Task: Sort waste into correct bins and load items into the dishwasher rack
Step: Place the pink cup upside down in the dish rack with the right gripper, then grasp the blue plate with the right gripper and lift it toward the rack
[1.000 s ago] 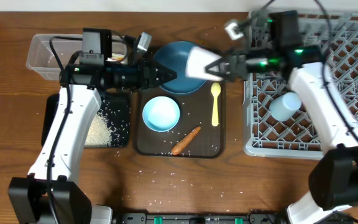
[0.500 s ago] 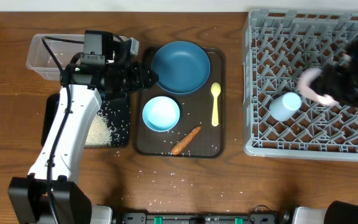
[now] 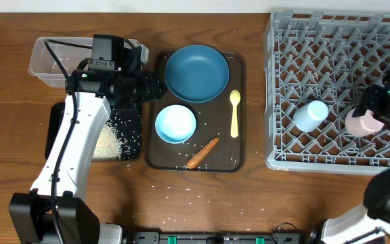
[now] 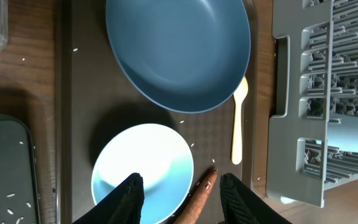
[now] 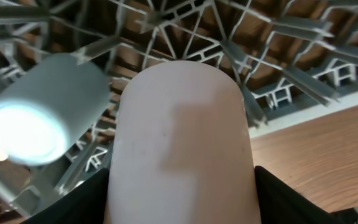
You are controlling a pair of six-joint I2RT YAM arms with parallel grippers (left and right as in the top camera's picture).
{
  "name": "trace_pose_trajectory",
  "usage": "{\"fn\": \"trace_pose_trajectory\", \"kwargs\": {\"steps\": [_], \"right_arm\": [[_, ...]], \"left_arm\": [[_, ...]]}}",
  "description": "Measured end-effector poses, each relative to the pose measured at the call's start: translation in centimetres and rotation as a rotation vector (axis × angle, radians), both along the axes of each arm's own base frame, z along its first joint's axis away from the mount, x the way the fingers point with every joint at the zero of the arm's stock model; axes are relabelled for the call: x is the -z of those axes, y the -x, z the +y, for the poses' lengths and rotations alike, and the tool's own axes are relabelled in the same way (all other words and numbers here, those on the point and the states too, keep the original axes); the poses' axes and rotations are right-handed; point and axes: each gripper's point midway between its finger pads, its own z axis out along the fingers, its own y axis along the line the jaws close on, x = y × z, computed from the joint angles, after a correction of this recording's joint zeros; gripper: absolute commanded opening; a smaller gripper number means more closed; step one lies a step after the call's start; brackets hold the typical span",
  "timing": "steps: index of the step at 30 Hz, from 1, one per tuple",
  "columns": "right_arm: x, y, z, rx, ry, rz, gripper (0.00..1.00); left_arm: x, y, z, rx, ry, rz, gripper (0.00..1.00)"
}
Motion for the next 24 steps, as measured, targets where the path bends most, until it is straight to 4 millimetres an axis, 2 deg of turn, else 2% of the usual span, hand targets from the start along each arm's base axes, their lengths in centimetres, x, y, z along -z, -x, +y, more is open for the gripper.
{"fn": "trace_pose_trajectory", "kwargs": {"steps": [1,4,5,8,15,17,20,24], "right_arm": [[0.8,-0.1,-0.1,0.0,-0.009,0.021,0.66],[2.6,-0.3,-0.1,0.007,-0.031,0.074,0.84],[3.1,-0.3,-0.2,0.008,-0.037,0.088,0.86],[4.0,-0.6,-0.2,0.005,-0.045,0.104,0.99],[3.9,-1.1,0.2,0.0,-0.076,0.078,0.99],[3.2,-1.7,0.6,-0.008,-0.099,0.048,0.99],[1.1,-4.0,1.5,-0.037,-0.124,-0.056,0.95],[-3.8,-9.0,4.6,-0.148,-0.13,-0.311,0.9]], "left_arm": [[0.0,0.0,0.0,0.001,0.0,0.0,0.43],[0.1,0.1,0.0,0.002,-0.002,0.003,0.43],[0.1,0.1,0.0,0.002,-0.002,0.003,0.43],[0.1,0.1,0.0,0.001,-0.004,0.003,0.43],[0.1,0.1,0.1,0.002,-0.005,0.004,0.43],[0.1,0.1,0.1,0.002,-0.005,0.004,0.43],[0.1,0.1,0.1,0.001,-0.006,0.006,0.43],[0.3,0.0,0.4,-0.008,-0.028,0.003,0.45]]}}
